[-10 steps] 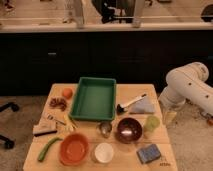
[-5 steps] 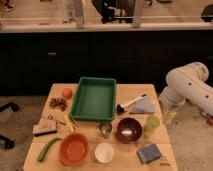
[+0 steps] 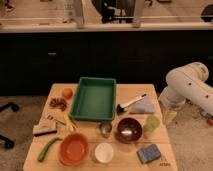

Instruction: Wipe tray with sponge

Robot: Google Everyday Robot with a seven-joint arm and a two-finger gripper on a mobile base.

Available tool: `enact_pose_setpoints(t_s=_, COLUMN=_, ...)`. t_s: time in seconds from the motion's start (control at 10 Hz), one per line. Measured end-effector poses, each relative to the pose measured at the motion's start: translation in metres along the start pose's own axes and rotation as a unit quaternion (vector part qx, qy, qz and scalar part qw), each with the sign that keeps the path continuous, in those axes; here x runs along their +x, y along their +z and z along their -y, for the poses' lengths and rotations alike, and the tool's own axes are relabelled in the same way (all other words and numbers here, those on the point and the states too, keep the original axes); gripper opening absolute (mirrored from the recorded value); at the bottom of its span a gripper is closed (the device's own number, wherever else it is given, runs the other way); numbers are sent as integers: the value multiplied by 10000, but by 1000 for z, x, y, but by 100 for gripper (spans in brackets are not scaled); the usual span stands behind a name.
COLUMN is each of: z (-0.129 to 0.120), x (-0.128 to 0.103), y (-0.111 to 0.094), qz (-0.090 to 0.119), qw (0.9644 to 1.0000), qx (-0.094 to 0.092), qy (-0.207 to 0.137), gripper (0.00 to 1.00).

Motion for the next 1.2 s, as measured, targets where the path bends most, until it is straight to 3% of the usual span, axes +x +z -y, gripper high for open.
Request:
enact_pose_setpoints(t_s=0.4, z=-3, x=3, y=-1, qz=92, qw=9999, qx=14, qy=-98, gripper=80)
enact_pose_setpoints(t_s=0.9, z=-32, x=36, y=6, qz=199, qw=9982, qx=18, qy=-558, gripper=80)
enact_pose_setpoints(t_s=1.2, z=-57, x=41, y=16, qz=327, qw=9951, qx=20, qy=-937, gripper=80)
